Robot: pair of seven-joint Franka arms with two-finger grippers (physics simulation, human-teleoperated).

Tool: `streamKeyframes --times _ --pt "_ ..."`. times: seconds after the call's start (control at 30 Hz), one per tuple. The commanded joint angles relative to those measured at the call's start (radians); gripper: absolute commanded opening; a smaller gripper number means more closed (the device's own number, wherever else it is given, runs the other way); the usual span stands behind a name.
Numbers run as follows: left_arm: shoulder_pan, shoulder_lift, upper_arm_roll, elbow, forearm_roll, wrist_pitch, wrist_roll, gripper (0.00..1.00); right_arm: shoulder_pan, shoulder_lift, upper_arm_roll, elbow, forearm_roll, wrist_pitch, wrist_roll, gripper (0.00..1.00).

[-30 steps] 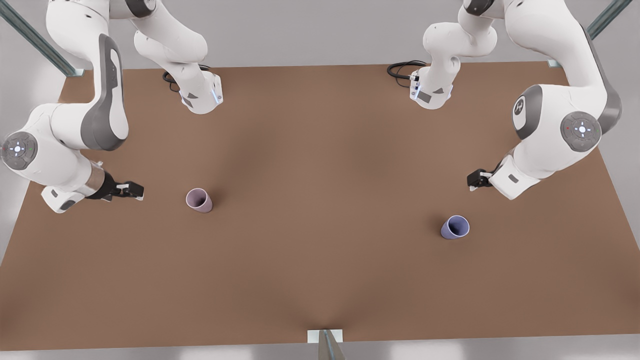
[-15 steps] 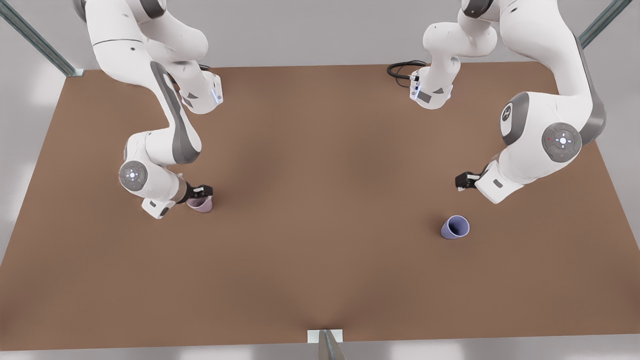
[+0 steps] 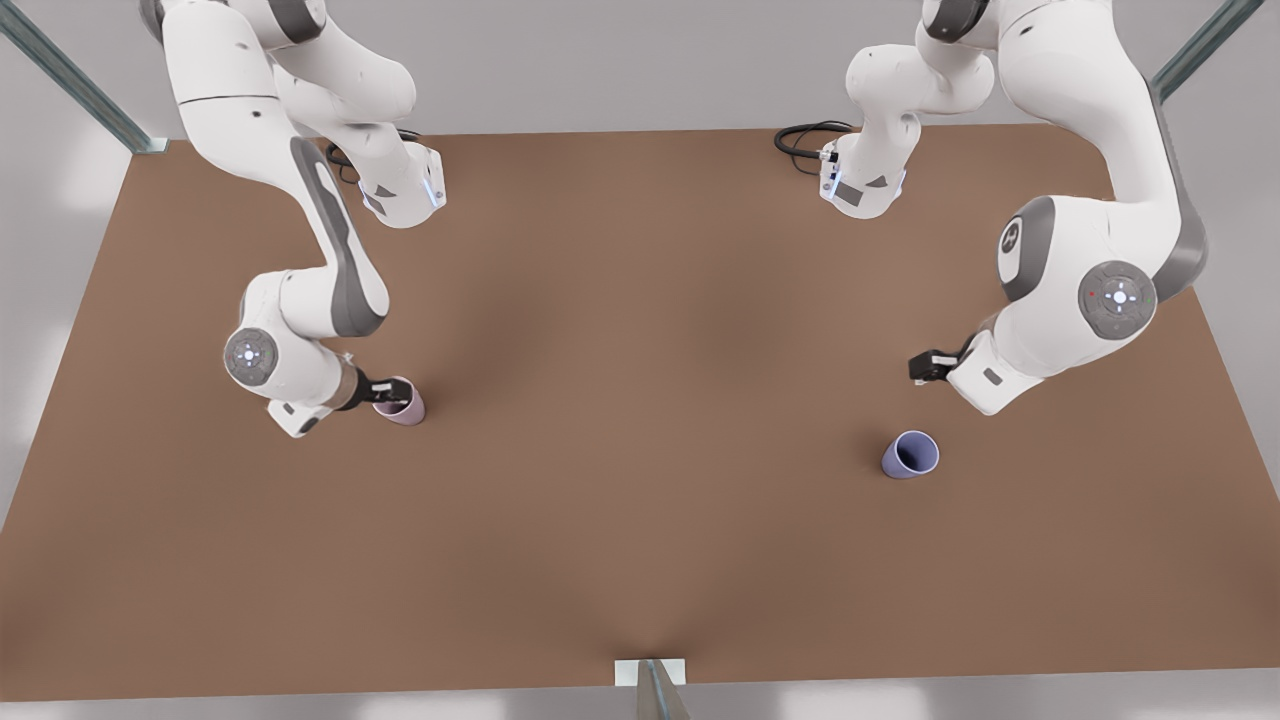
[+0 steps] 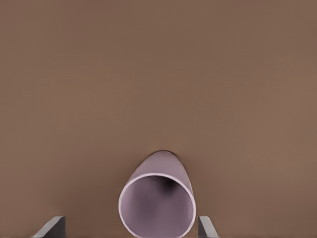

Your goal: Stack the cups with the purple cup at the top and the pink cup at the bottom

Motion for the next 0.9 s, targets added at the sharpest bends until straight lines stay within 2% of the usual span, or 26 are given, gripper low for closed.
streamKeyframes --times 0.0,0.17,0.33,0.47,0.57,0.67,0.7,0.8,0.87 --pt "0.001 0.003 0.006 0.008 0.002 0.007 -0.026 1.0 -0.002 0.014 0.0 -0.002 -0.003 0.034 -0.027 1.0" --pt "0.001 0.02 0.004 0.009 -0.003 0.007 -0.012 1.0 -0.047 0.023 -0.001 -0.069 -0.004 0.119 -0.19 1.0" --pt "0.001 0.016 0.001 0.009 -0.003 -0.005 -0.015 1.0 -0.06 0.025 -0.003 -0.144 -0.006 0.156 -0.225 1.0" --pt "0.001 0.014 0.001 0.009 -0.003 -0.005 -0.015 1.0 -0.082 0.057 -0.003 -0.135 -0.004 0.162 -0.225 1.0" --pt "0.001 0.014 0.001 0.009 -0.004 -0.005 -0.015 1.0 -0.076 0.085 -0.003 -0.135 -0.004 0.162 -0.227 0.83" --pt "0.001 0.016 0.001 0.009 -0.004 -0.005 -0.015 1.0 -0.063 0.108 0.008 -0.115 -0.004 0.159 -0.225 0.53" --pt "0.001 0.017 0.001 0.009 -0.004 -0.002 -0.015 1.0 -0.063 0.114 0.008 -0.115 -0.004 0.159 -0.225 0.48" --pt "0.001 0.017 0.006 0.009 -0.001 -0.004 -0.016 1.0 -0.063 0.114 0.008 -0.112 -0.003 0.16 -0.224 0.23" --pt "0.001 0.017 0.007 0.011 -0.003 -0.002 -0.015 1.0 -0.063 0.111 0.008 -0.114 -0.003 0.16 -0.222 0.21"
